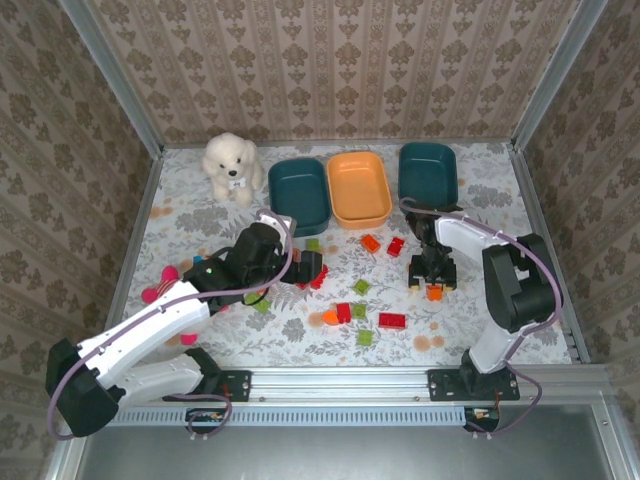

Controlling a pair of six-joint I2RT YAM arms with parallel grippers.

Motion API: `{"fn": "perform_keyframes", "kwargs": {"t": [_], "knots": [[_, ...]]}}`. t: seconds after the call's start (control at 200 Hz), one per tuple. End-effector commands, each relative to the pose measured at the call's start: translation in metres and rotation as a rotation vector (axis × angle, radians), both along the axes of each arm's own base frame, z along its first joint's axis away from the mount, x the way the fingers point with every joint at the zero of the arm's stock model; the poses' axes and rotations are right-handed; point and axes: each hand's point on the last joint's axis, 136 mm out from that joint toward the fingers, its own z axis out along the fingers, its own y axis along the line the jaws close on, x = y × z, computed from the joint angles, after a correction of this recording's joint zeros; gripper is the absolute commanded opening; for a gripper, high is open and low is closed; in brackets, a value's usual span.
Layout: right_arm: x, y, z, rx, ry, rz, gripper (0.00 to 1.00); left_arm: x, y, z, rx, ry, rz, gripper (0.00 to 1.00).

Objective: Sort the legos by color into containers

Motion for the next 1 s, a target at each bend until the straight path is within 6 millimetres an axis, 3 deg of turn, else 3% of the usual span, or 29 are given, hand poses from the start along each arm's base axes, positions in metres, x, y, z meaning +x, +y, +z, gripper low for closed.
{"fn": "perform_keyframes", "kwargs": {"t": [0.0,0.185,0.335,0.505,0.655,0.775,0.88,0.995], "knots": [[0.001,0.003,-0.005,0.020,0.032,0.034,0.60,-0.002,-0.011,0.004,-0.046,0.008,-0.019,1.00],[0.001,0.007,-0.006,0.041,0.030,0.017,0.50,-0.004,-0.024,0.004,-0.092,0.035,-0.062,1.00],[0.001,0.010,-0.003,0.056,0.015,0.004,0.36,-0.004,-0.031,0.001,-0.100,0.051,-0.078,1.00],[0.021,0.015,0.032,0.087,-0.112,-0.020,0.30,0.003,-0.036,0.008,-0.111,0.044,-0.071,1.00],[0.079,0.012,0.102,0.085,-0.340,-0.031,0.28,0.030,-0.032,0.032,-0.165,0.031,-0.006,1.00],[0.134,-0.001,0.134,0.080,-0.470,-0.092,0.26,0.062,-0.030,0.055,-0.205,0.016,0.032,1.00],[0.181,-0.014,0.140,0.062,-0.529,-0.129,0.26,0.092,-0.028,0.071,-0.234,-0.002,0.067,1.00],[0.227,-0.027,0.122,0.067,-0.523,-0.177,0.26,0.120,-0.025,0.081,-0.263,-0.007,0.107,1.00]]}}
